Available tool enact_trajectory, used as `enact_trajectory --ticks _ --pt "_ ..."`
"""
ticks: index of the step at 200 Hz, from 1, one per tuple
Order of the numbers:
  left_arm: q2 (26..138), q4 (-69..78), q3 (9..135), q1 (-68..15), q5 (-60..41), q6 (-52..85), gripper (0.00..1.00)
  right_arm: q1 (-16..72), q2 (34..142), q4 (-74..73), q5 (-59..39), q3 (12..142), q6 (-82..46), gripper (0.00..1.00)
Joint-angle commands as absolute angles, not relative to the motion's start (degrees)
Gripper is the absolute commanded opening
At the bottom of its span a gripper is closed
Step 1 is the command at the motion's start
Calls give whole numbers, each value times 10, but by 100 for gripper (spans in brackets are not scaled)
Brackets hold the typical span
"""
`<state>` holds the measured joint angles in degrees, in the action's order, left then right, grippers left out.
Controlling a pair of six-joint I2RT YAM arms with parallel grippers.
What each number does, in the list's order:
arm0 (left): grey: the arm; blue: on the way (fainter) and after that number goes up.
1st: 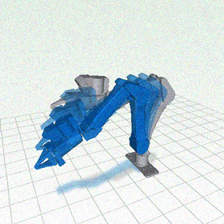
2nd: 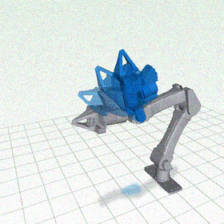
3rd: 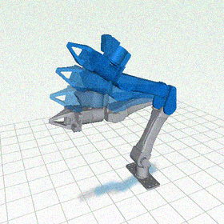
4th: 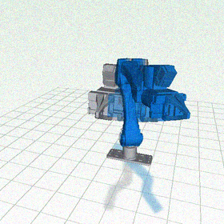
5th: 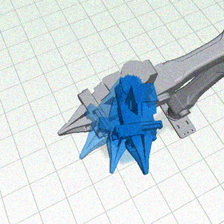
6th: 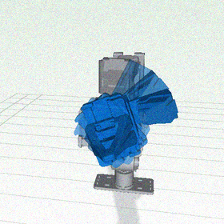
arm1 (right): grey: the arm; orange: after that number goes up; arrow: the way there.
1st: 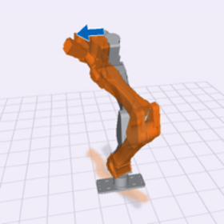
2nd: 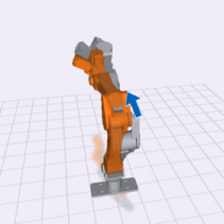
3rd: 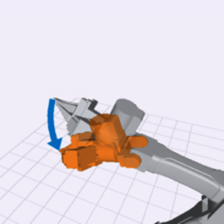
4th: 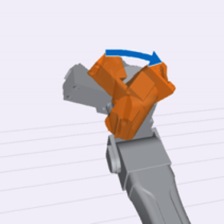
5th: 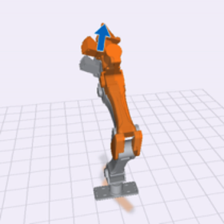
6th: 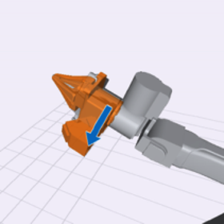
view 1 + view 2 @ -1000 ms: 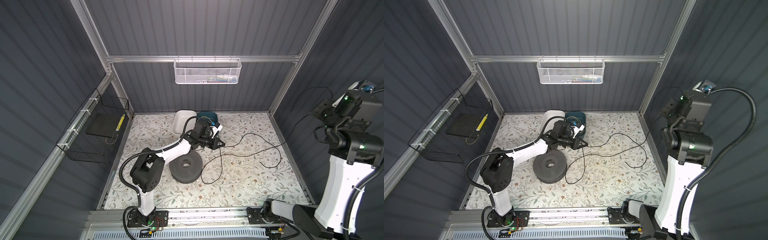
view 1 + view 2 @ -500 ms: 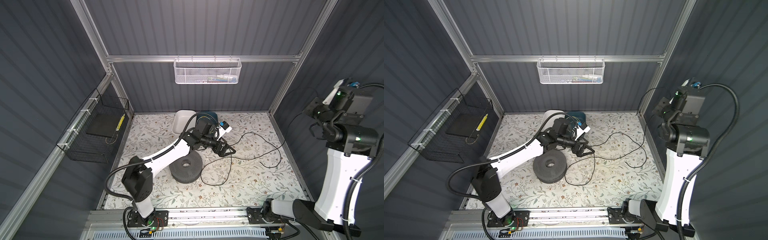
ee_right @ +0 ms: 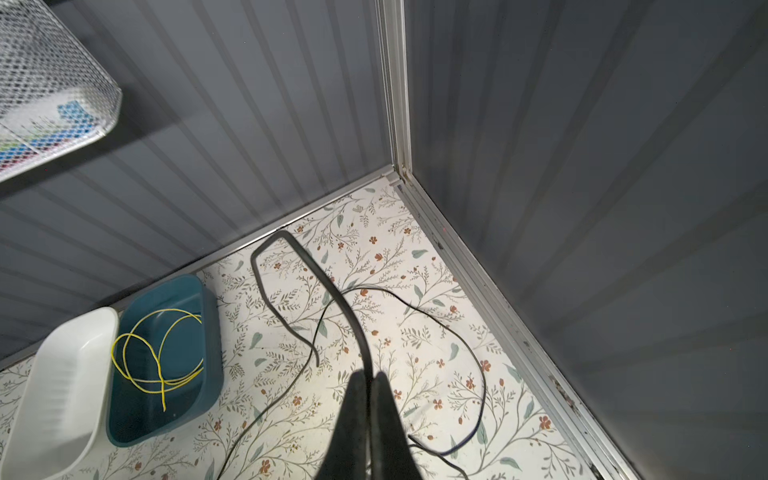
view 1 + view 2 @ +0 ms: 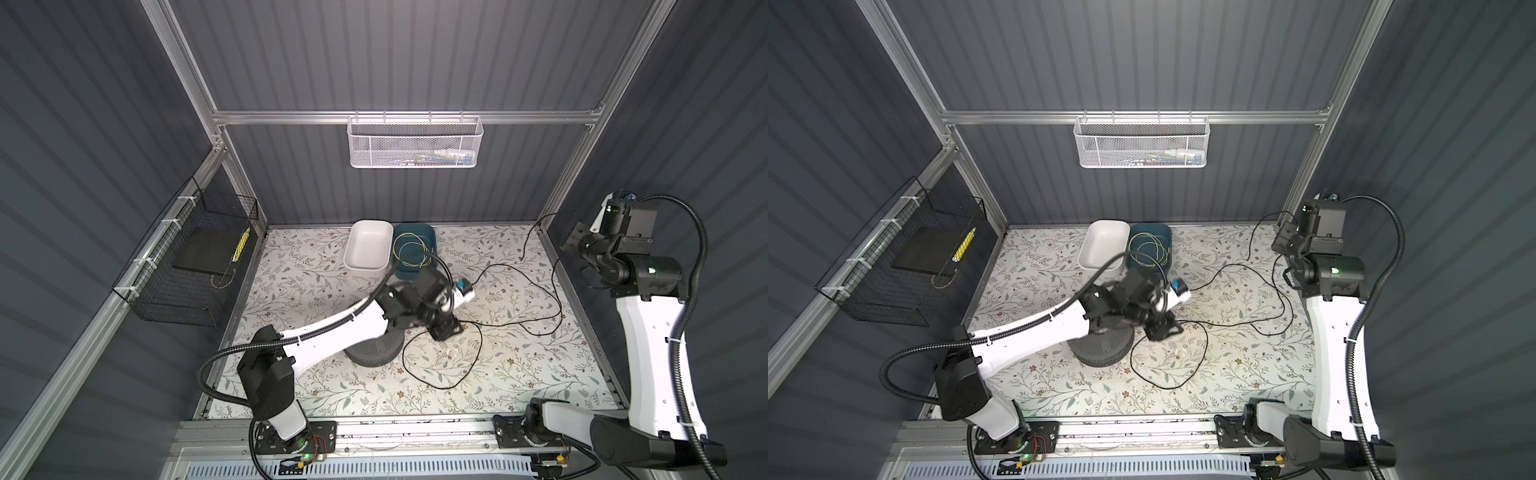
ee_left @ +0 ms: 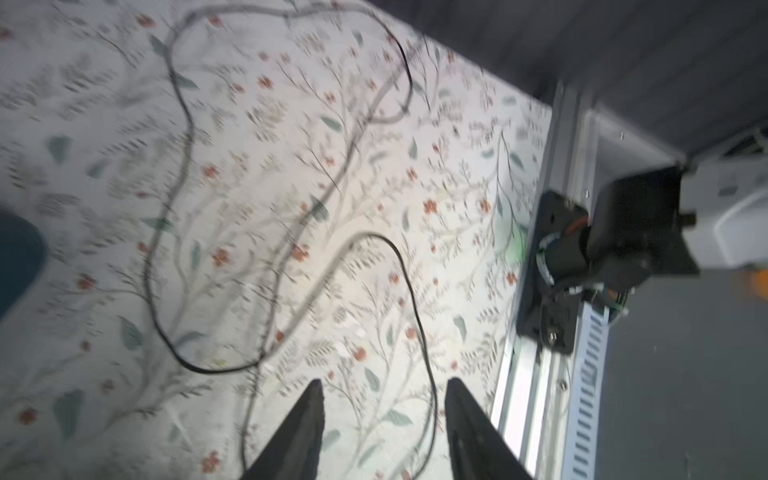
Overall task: Wrap the cables
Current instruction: 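Hold the cable up with the right gripper while the left gripper moves over the spool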
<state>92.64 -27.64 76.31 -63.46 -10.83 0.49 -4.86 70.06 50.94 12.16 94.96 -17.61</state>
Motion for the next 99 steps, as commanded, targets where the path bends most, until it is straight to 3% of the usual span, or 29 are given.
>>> enact_trajectory --ticks 1,26,46,78,99 --pt "855 -301 696 -690 19 18 49 -46 696 489 123 941 -183 0" --pt "848 -296 669 -700 73 29 52 -43 679 472 116 899 -193 0" --pt "845 -249 661 -689 125 49 68 -42 675 470 110 881 -197 0" --pt "860 -200 691 -634 102 71 73 -42 663 461 74 865 -206 0" --pt "860 -170 723 -590 21 69 75 -42 656 456 30 852 -216 0"
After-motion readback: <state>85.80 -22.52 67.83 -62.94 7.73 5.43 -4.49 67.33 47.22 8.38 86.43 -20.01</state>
